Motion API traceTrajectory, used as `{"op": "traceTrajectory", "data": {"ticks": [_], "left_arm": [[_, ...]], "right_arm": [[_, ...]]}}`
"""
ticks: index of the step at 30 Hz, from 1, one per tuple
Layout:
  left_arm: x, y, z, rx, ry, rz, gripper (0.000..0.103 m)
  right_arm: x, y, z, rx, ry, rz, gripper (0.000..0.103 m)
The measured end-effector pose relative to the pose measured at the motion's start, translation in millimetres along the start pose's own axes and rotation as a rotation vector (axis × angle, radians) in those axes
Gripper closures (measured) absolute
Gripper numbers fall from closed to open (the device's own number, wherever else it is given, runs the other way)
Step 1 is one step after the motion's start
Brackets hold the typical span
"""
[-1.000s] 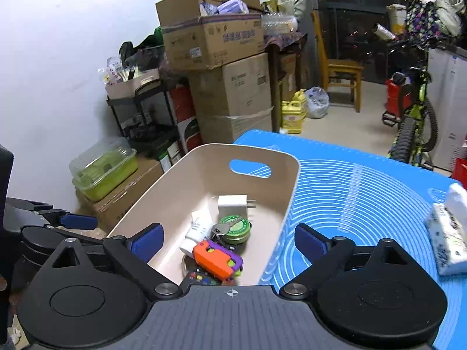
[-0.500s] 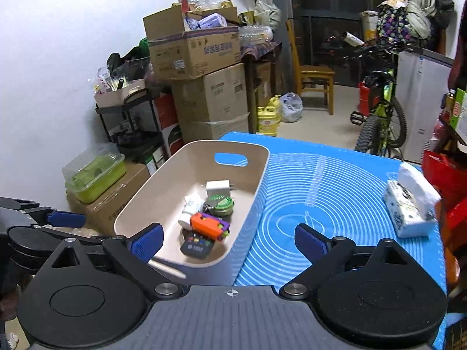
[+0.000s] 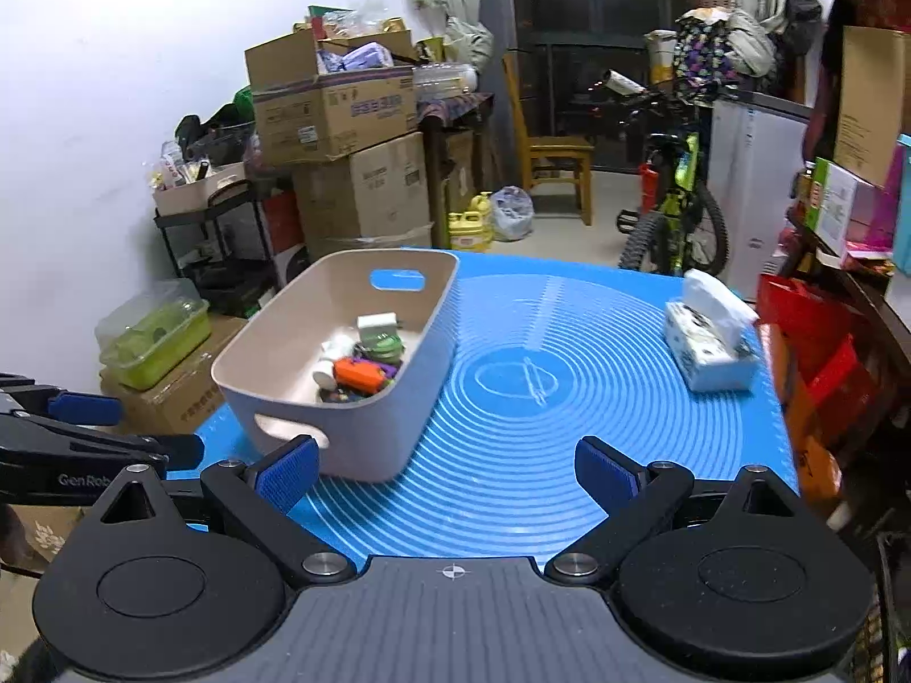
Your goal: Organize rigid objects
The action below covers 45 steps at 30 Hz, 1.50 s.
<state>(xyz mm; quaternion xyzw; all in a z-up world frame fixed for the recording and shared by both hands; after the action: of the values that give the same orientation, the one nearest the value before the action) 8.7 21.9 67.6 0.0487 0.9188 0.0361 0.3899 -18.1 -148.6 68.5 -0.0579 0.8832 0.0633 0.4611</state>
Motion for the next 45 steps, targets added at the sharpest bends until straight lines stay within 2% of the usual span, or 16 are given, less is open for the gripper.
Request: {"op": "traceTrajectory", "data": {"ticks": [16, 26, 32, 41, 45], "left_arm": [[43.2, -23.3, -16.9, 0.000, -0.066, -0.008, 0.032], [65.5, -26.9, -11.9, -0.004, -0.075, 0.020, 0.032], [71.2, -30.7, -10.4, 0.010, -0.092, 0.031, 0.032], [75.4, -27.7, -4.2, 0.007, -0.075, 0.022, 0.032], [77.0, -32.4, -4.8, 0.005, -0.078, 0.049, 0.032]], "right_arm": [[70.0, -2.8, -44.1, 0.049, -0.039, 0.000, 0.007], [80.3, 0.1, -47.4, 0.064, -0.043, -0.012, 0.007], [83.2, 3.3, -45.3, 0.072, -0.048, -0.018, 0.007], [83.6, 12.6, -42.5, 0.070, -0.052, -0.048, 0.007], [83.7, 12.3, -41.8, 0.069, -0.048, -0.043, 0.007]]}}
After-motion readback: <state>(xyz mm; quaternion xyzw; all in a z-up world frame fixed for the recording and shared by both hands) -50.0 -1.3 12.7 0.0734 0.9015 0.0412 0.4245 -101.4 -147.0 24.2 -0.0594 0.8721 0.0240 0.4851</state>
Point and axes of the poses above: each gripper's, at about its wrist camera, not at the fingertips, and z roughly the way its jaws point, y to its left, x to its underside, the point moved 1 cm from there along z, roughly the way its jaws point, and after that the axes turned 2 degrees about -z, right-handed, at the moved point
